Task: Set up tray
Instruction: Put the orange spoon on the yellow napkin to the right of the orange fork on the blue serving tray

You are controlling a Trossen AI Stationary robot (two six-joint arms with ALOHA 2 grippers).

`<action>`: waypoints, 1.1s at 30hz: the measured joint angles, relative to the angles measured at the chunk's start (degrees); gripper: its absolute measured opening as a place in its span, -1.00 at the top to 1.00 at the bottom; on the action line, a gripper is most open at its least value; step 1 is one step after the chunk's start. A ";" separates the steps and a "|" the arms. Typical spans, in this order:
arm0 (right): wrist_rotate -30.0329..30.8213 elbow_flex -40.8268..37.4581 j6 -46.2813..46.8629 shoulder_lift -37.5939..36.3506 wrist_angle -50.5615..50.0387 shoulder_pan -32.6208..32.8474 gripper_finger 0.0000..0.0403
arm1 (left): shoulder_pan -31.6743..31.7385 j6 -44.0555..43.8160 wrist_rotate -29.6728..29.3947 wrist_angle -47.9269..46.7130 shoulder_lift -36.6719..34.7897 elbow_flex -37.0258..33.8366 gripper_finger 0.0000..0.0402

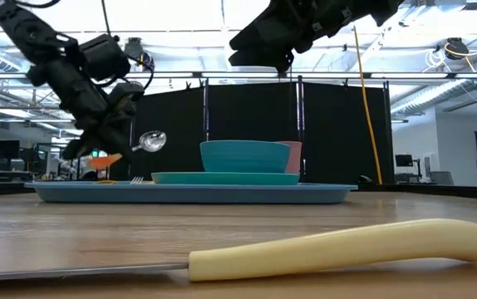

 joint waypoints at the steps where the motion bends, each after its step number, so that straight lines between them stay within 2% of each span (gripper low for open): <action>1: 0.00 0.00 0.01 0.00 0.00 0.00 0.03 | 0.24 -0.23 0.83 2.40 0.00 -0.88 0.98; 7: 0.02 0.00 0.01 0.00 0.49 -0.26 0.03 | 2.73 0.29 5.21 3.41 0.00 -2.97 0.98; 16: 0.02 0.00 0.02 0.02 0.67 -0.28 0.03 | 7.06 0.59 7.95 3.71 1.10 -3.59 0.98; 30: 0.03 -1.21 0.02 0.07 2.91 -0.28 0.03 | 7.96 1.82 12.53 11.46 11.09 -3.55 0.98; 33: 0.04 -2.50 0.02 0.07 4.75 -0.28 0.03 | 8.35 1.78 11.20 11.17 12.44 -3.53 0.98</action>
